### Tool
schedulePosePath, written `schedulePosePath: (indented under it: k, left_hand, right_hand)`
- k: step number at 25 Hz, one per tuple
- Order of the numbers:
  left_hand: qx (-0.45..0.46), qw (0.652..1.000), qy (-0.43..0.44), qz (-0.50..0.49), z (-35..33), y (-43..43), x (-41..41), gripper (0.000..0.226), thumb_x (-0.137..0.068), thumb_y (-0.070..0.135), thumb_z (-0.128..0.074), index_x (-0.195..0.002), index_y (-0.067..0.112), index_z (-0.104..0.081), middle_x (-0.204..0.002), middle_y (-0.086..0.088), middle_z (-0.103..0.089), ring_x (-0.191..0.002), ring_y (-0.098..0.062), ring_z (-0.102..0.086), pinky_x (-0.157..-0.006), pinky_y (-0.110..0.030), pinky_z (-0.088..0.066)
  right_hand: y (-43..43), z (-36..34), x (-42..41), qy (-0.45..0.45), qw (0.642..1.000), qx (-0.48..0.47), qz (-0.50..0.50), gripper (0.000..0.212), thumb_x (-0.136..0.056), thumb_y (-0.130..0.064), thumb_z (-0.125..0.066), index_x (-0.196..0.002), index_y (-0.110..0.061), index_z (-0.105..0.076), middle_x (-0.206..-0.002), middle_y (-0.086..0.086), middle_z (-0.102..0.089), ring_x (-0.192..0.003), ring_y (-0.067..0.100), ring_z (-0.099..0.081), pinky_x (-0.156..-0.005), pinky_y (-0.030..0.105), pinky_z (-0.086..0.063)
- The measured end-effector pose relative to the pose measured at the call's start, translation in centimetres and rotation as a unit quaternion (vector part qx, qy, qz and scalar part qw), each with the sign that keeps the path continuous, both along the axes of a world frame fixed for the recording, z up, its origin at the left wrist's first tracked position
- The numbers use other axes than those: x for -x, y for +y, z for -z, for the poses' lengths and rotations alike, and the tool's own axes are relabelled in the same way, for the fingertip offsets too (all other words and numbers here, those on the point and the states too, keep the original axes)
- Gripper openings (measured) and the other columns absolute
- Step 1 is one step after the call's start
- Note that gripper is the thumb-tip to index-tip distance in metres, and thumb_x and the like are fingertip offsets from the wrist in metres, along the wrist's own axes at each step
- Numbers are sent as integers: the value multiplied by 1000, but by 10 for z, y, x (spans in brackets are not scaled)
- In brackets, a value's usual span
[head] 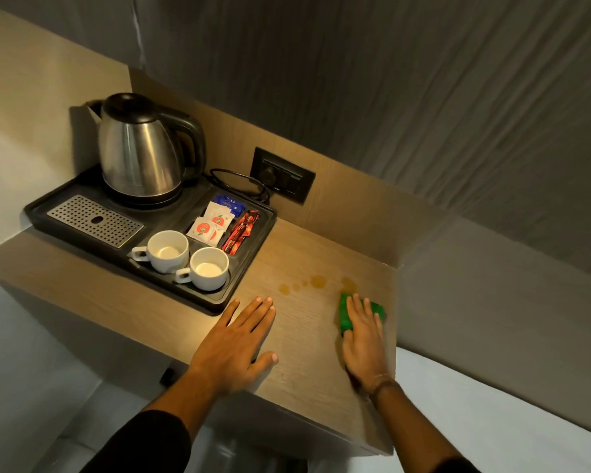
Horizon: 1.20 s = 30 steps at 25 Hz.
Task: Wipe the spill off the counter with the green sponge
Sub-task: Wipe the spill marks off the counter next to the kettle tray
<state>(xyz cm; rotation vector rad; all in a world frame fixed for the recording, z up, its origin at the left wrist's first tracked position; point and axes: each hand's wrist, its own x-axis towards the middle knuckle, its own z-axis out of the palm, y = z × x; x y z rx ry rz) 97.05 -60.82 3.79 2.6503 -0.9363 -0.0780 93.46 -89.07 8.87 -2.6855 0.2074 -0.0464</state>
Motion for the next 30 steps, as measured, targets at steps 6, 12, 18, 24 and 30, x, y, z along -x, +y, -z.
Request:
schedulePosePath:
  k: [6, 12, 18, 24, 30]
  left_hand:
    - [6, 1000, -6, -7, 2, -1, 2, 84, -102, 71, -25, -165, 21, -3, -176, 1, 1, -159, -15, 11, -129, -52, 2]
    - [12, 1000, 7, -27, 1, -1, 7, 84, -102, 72, -23, -165, 21, -3, -175, 0, 1, -159, -16, 10, -130, -53, -2]
    - [11, 999, -7, -38, -1, 0, 7, 82, -103, 67, -26, -165, 17, -6, -176, -3, -4, -160, -19, 5, -130, -55, -8]
    - [7, 999, -2, -43, 2, 0, 5, 82, -103, 66, -27, -165, 17, -4, -176, -3, -4, -160, -17, 7, -130, -54, -8]
    - [3, 999, 3, -40, -4, 0, 4, 83, -103, 67, -26, -165, 18, -3, -176, -2, 0, -159, -18, 9, -130, -52, -3]
  right_hand:
    - [-56, 15, 16, -4, 998, 6, -63, 72, -90, -6, -40, -159, -20, -26, -169, 3, -21, -159, 26, -10, -129, 57, -9]
    - [-9, 10, -46, -8, 997, 11, -73, 72, -93, 1, -46, -159, -18, -25, -170, 2, -19, -159, 24, -8, -130, 48, -4]
    - [-39, 0, -71, 5, 1000, 22, -2, 69, -92, 6, -49, -157, -10, -32, -168, 6, -22, -158, 32, -15, -129, 50, -8]
    - [-6, 20, -28, 7, 978, -3, -210, 76, -92, -6, -40, -161, -31, -20, -171, -7, -18, -159, 13, -3, -129, 44, 0]
    - [33, 0, -97, 20, 998, -15, -61, 70, -92, 4, -46, -158, -16, -31, -169, 3, -22, -159, 26, -10, -130, 50, -3]
